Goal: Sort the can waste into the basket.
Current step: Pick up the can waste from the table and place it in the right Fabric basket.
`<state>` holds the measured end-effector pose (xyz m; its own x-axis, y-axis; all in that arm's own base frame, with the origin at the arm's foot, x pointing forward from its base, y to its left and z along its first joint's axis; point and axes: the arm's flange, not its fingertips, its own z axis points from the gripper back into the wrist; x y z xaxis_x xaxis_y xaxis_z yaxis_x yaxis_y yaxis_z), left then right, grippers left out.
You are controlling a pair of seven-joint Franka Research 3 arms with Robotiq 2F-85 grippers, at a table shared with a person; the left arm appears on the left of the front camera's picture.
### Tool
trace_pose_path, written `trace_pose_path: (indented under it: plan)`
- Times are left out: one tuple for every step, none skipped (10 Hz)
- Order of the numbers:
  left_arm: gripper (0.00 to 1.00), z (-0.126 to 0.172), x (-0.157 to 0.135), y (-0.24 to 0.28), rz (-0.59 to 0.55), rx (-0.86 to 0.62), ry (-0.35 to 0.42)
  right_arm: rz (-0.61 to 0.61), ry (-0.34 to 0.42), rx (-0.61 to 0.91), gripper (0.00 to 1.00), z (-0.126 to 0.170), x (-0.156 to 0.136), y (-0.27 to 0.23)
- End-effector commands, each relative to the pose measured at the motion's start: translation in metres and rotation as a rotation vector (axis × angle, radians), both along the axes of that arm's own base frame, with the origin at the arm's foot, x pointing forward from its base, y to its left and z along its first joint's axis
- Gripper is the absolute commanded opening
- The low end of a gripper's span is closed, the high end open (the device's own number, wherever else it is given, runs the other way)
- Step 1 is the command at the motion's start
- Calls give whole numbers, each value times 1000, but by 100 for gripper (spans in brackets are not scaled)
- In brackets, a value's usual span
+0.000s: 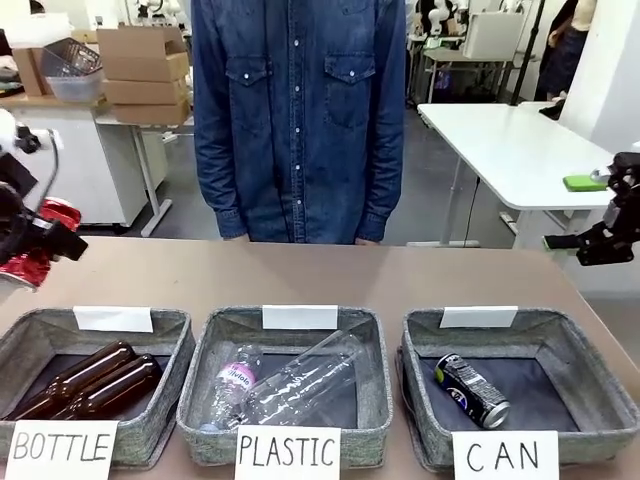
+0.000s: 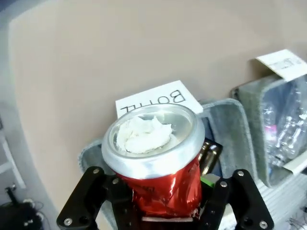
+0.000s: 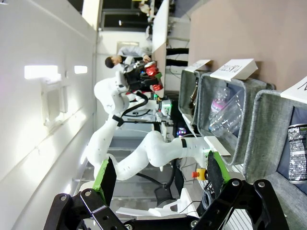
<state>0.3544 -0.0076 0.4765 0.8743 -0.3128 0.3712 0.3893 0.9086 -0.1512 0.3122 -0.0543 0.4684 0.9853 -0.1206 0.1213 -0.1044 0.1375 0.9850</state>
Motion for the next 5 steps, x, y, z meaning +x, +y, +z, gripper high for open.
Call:
trace_pose_path:
  plan:
    - [0, -10, 18, -5, 39, 22, 26, 13, -28, -7, 100, 0, -1, -2]
    - [0, 0, 0, 0, 0, 0, 0, 13, -28, -7, 100, 0, -1, -2]
    - [0, 2, 9, -57, -121, -33, -121, 13, -28, -7, 100, 0, -1, -2]
    - [0, 35, 14, -128, -369, -69, -294, 0, 0, 0, 100, 0, 0, 0]
    - [0, 67, 12, -196, -591, -79, -412, -84, -19, -124, 100, 28, -27, -41]
